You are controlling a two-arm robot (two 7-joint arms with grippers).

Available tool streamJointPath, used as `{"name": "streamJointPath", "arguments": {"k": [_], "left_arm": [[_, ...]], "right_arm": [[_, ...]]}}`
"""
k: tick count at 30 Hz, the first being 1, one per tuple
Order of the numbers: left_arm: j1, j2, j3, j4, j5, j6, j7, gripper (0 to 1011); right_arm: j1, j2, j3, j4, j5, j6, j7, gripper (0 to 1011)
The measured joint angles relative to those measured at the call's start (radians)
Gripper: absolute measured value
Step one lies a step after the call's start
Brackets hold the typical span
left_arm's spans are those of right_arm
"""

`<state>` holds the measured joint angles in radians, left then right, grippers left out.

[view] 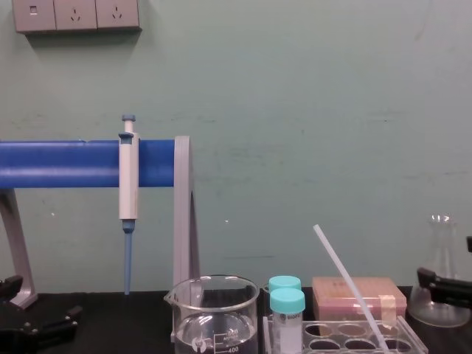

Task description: Pick up the stirring rod with one hand, then place it down.

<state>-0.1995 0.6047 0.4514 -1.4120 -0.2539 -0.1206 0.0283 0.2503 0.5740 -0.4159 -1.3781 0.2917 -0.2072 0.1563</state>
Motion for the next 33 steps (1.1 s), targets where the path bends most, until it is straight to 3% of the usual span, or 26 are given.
{"name": "streamJointPath", "arguments": {"k": [7,18,33], "left_arm": [[0.000,0.000,0.000,0.000,0.000,0.000,0.000,1000],[0.000,0.000,0.000,0.000,0.000,0.000,0.000,1000],[0.000,0.000,0.000,0.000,0.000,0.000,0.000,1000]], "right_arm": [[0.053,-0.033,-0.007,0.056,-0.019,-0.042,0.057,1003],[0.151,-0.093,-0.021,0.169,-0.002,-0.056,0.182,1003],[0.309,-0.193,-0.035,0.399,0.026,-0.074,0.366,1003]]}}
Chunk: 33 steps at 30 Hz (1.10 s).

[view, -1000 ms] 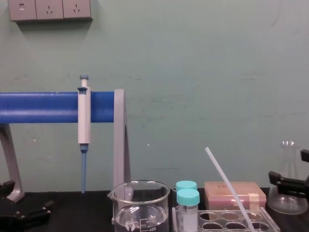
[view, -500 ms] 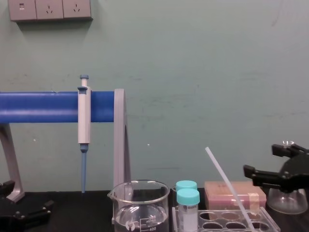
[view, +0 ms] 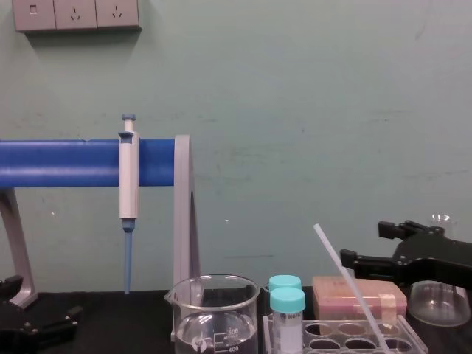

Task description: Pick up the stirring rod with one hand, then place it down.

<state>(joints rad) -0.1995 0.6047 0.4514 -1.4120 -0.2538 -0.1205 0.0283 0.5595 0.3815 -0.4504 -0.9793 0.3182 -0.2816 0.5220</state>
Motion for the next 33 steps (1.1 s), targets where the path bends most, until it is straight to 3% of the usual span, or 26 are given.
{"name": "streamJointPath", "arguments": {"k": [22,33], "left_arm": [[0.000,0.000,0.000,0.000,0.000,0.000,0.000,1000],[0.000,0.000,0.000,0.000,0.000,0.000,0.000,1000]], "right_arm": [[0.134,-0.107,0.008,0.248,-0.006,-0.030,0.152,1003],[0.150,-0.123,0.013,0.284,-0.022,-0.041,0.171,1003]]}}
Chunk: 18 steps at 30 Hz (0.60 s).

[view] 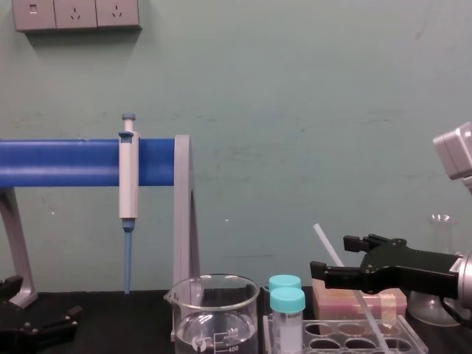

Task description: Pick up the stirring rod with one hand, then place it down.

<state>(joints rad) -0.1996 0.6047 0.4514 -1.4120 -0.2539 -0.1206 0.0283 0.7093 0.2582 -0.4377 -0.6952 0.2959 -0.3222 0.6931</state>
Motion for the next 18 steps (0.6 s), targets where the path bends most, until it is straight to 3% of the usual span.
{"name": "streamJointPath", "arguments": {"k": [12,18], "left_arm": [[0.000,0.000,0.000,0.000,0.000,0.000,0.000,1000],[0.000,0.000,0.000,0.000,0.000,0.000,0.000,1000]], "right_arm": [[-0.002,0.002,0.000,-0.004,0.001,0.000,-0.001,1003],[-0.002,0.002,-0.001,-0.005,0.001,0.001,-0.002,900]]}}
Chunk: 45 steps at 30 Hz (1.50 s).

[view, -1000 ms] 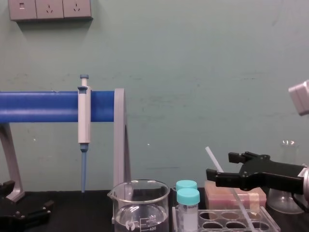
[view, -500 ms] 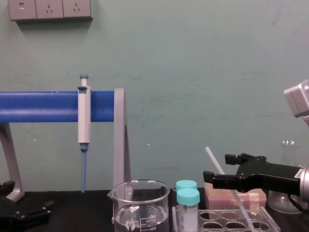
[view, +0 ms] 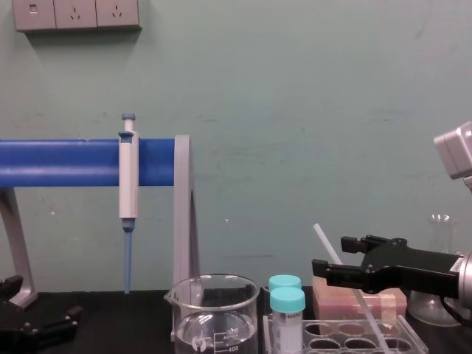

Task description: Pick up the stirring rod with one hand, then place it down.

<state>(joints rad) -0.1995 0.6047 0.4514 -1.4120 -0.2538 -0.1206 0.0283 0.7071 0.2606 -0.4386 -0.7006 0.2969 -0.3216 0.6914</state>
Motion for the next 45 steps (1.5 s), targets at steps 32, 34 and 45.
{"name": "streamJointPath", "arguments": {"k": [32,34,45], "left_arm": [[0.000,0.000,0.000,0.000,0.000,0.000,0.000,1000],[0.000,0.000,0.000,0.000,0.000,0.000,0.000,1000],[0.000,0.000,0.000,0.000,0.000,0.000,0.000,1000]], "right_arm": [[-0.001,0.001,0.000,-0.002,0.001,0.001,-0.002,68],[-0.001,0.001,0.000,-0.002,0.001,0.001,-0.002,68],[-0.012,0.003,0.007,-0.021,0.002,0.002,-0.005,68]]}}
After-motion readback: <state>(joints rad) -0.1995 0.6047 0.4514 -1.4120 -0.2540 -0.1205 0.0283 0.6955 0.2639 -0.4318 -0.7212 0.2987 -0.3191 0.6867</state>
